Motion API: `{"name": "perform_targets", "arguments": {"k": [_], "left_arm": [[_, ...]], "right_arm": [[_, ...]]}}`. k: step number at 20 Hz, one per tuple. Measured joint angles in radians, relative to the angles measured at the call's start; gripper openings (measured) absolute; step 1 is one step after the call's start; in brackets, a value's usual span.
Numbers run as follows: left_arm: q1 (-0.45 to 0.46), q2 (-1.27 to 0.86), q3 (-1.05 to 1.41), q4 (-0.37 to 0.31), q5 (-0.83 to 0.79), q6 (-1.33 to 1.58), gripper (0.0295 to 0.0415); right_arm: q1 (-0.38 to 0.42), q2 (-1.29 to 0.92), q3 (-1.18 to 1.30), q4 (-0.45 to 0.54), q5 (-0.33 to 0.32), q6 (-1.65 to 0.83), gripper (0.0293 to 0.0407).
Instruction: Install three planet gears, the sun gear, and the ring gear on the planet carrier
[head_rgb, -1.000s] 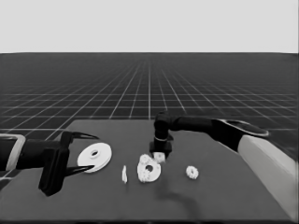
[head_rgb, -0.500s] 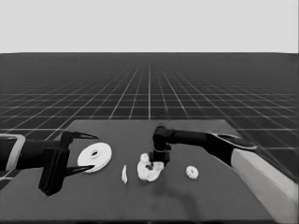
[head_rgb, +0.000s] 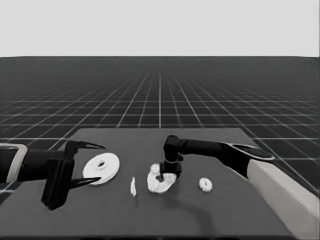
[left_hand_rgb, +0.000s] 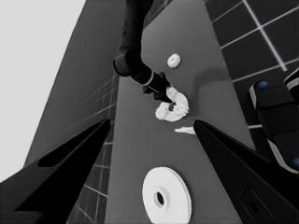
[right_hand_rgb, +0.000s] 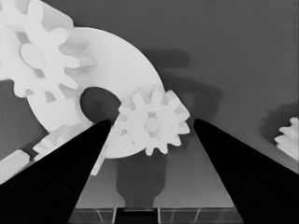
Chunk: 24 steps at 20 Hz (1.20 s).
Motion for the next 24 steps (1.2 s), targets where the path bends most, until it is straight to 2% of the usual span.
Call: {"name": "perform_targets", "arguments": {"k": [2,4,6,12,13,14,16,22,24], "left_arm": [[0.000,0.000,0.000,0.000,0.000,0.000,0.0385],[0.000,0.000,0.000,0.000,0.000,0.000,0.0385],[0.000,0.000,0.000,0.000,0.000,0.000,0.0385],[0.000,0.000,0.000,0.000,0.000,0.000,0.0385],[0.000,0.000,0.000,0.000,0.000,0.000,0.0385],[0.000,0.000,0.000,0.000,0.000,0.000,0.0385],[0.000,0.000,0.000,0.000,0.000,0.000,0.0385],[0.000,0.000,0.000,0.000,0.000,0.000,0.0385],[0.000,0.000,0.000,0.000,0.000,0.000,0.0385]], "right_arm": [[0.000,0.000,0.000,0.000,0.000,0.000,0.0385],[0.096,-0.024,0.083,0.089,-0.043,0.048,0.0385],[0.135,-0.028,0.098,0.125,-0.052,0.058,0.0385],[0.153,-0.029,0.102,0.144,-0.056,0.061,0.0385],[0.157,-0.210,0.327,0.148,-0.056,0.061,0.0385],[0.160,-0.361,0.412,0.152,-0.050,0.021,0.0385],[0.164,-0.487,0.444,0.159,-0.039,-0.055,0.0385],[0.166,-0.539,0.446,0.163,-0.032,-0.106,0.0385],[0.025,-0.516,0.382,0.036,0.031,-0.135,0.0385]]}}
